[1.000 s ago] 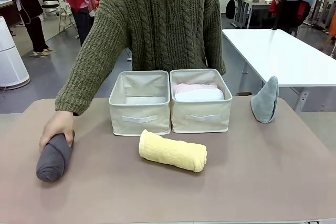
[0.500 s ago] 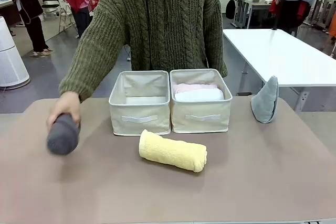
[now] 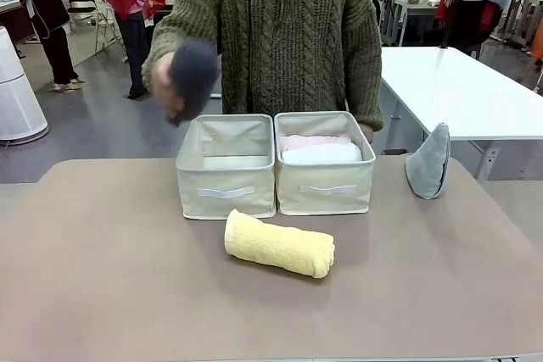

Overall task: Sort the towels based on their folding style.
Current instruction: Pick up one triangle-folded towel and place it in the left Fabric basket, then pick up another triangle-folded towel from the table and place it in the left Fabric basket.

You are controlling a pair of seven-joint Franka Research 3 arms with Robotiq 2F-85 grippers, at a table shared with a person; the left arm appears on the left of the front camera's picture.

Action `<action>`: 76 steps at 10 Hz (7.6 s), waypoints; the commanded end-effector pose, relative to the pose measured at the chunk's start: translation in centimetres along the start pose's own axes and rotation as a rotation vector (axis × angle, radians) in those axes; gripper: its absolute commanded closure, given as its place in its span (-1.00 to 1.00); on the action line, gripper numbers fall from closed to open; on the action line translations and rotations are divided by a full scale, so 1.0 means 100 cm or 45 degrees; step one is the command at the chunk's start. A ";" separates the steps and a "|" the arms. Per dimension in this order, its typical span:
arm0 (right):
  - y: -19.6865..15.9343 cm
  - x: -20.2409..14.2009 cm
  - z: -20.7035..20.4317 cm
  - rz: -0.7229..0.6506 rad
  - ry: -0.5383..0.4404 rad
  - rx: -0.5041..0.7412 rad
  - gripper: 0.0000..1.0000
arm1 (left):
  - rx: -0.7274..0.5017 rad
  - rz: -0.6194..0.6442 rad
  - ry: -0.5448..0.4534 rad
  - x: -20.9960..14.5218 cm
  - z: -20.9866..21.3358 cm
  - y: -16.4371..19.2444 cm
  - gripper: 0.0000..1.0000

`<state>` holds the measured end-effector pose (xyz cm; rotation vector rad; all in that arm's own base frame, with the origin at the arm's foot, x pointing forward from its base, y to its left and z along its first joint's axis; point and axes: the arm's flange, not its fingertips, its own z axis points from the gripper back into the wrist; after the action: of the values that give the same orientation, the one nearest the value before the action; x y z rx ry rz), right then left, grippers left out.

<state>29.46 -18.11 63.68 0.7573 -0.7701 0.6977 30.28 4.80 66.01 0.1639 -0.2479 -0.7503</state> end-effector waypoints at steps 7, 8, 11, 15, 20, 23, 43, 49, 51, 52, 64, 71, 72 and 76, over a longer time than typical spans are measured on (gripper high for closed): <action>0.000 0.001 0.000 0.025 -0.031 0.020 -1.00 | -0.003 -0.537 -0.242 0.239 0.044 -0.073 0.66; 0.000 0.001 0.000 0.025 -0.031 0.020 -1.00 | -0.098 -0.561 -0.283 0.262 0.033 -0.084 0.66; 0.000 0.001 0.000 0.025 -0.031 0.020 -1.00 | -0.162 -0.565 -0.273 0.279 0.005 -0.093 0.66; 0.000 0.001 0.000 0.025 -0.031 0.020 -1.00 | -0.124 -0.564 -0.257 0.287 0.002 -0.103 0.66; 0.000 0.001 0.000 0.025 -0.031 0.020 -1.00 | -0.190 -0.791 -0.337 0.335 0.000 -0.108 0.66; 0.000 0.001 0.000 0.025 -0.031 0.020 -1.00 | -0.244 -0.947 -0.394 0.397 -0.018 -0.121 0.66; 0.000 0.001 0.000 0.025 -0.031 0.020 -1.00 | -0.338 -1.100 -0.124 0.427 -0.236 -0.189 0.66; 0.000 0.001 0.000 0.025 -0.031 0.020 -1.00 | -0.327 -1.027 -0.074 0.430 -0.249 -0.191 -1.00; 0.000 0.001 0.000 0.025 -0.031 0.020 -1.00 | -0.329 -1.028 -0.080 0.429 -0.247 -0.189 -1.00; 0.000 0.001 0.000 0.025 -0.031 0.020 -1.00 | -0.331 -1.031 -0.083 0.428 -0.247 -0.189 -0.96; 0.000 0.001 0.000 0.025 -0.031 0.020 -1.00 | -0.191 -0.889 -0.264 0.183 -0.084 -0.058 -1.00; 0.000 0.001 0.000 0.025 -0.031 0.020 -1.00 | -0.239 -0.687 -0.351 0.080 -0.087 -0.021 -1.00; 0.000 0.001 0.000 0.025 -0.031 0.020 -1.00 | -0.239 -0.687 -0.351 0.080 -0.087 -0.021 -1.00; 0.000 0.001 0.000 0.025 -0.031 0.020 -1.00 | -0.239 -0.687 -0.351 0.080 -0.087 -0.021 -1.00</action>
<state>29.39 -18.12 63.73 0.7548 -0.7693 0.7006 36.77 -1.84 58.28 -0.0566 -0.4103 -1.3231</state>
